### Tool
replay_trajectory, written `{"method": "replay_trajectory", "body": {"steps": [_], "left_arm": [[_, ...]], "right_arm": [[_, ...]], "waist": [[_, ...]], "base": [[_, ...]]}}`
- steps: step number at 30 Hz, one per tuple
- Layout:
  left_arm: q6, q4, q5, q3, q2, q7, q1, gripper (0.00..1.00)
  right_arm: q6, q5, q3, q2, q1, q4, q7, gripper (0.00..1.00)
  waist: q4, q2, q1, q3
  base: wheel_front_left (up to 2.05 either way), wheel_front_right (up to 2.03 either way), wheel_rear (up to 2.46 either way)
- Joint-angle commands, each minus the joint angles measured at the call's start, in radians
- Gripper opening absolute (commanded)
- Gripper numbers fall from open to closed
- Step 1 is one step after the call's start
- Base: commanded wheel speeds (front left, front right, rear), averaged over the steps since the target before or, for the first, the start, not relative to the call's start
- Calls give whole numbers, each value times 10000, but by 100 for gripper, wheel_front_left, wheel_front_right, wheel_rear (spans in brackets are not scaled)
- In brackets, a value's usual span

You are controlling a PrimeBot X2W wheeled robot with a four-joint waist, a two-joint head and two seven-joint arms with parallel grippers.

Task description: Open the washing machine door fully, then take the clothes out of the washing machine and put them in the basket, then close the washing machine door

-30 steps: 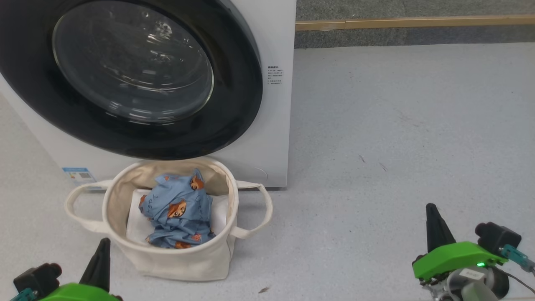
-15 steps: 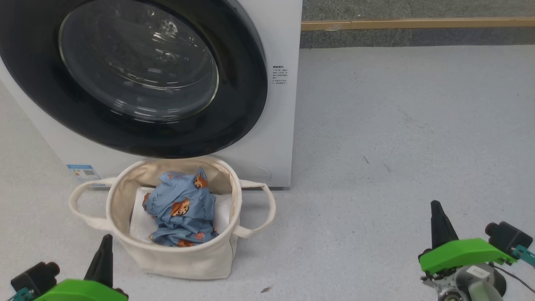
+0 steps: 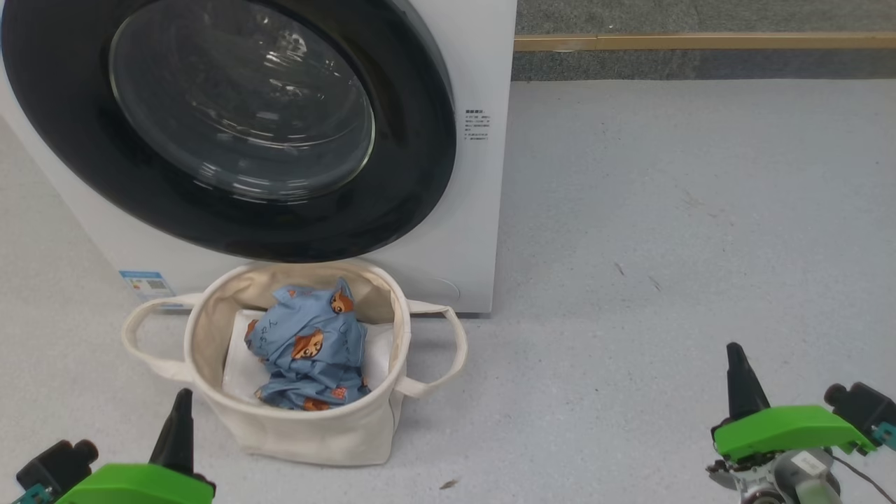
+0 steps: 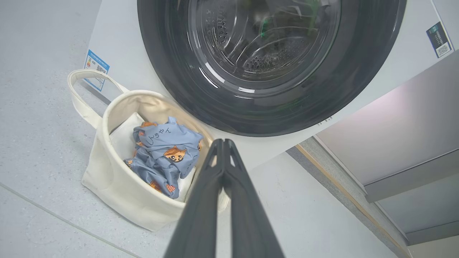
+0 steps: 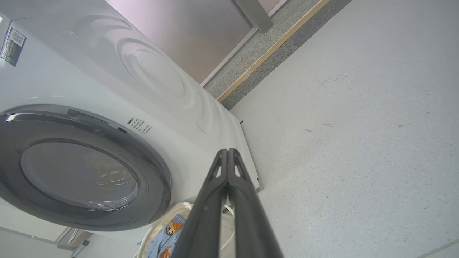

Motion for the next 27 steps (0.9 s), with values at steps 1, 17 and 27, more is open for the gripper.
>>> {"method": "replay_trajectory", "body": {"steps": [1, 17, 27], "left_arm": [[-28, -413, -257, 314, 78, 110, -215, 0], [-38, -750, -1545, 672, -334, 571, -103, 0], [-43, -961, -2351, 896, -591, 860, -33, 0]], "right_arm": [[11, 357, 22, -64, -227, -440, 99, 0], [14, 2072, -50, -66, -24, -807, 561, 0], [16, 3147, -95, -67, 103, -1036, 850, 0]], "waist": [[21, 0, -1, 1], [186, 0, -1, 11], [289, 0, -1, 17]], "base": [[0, 0, 0], [0, 0, 0], [0, 0, 0]]}}
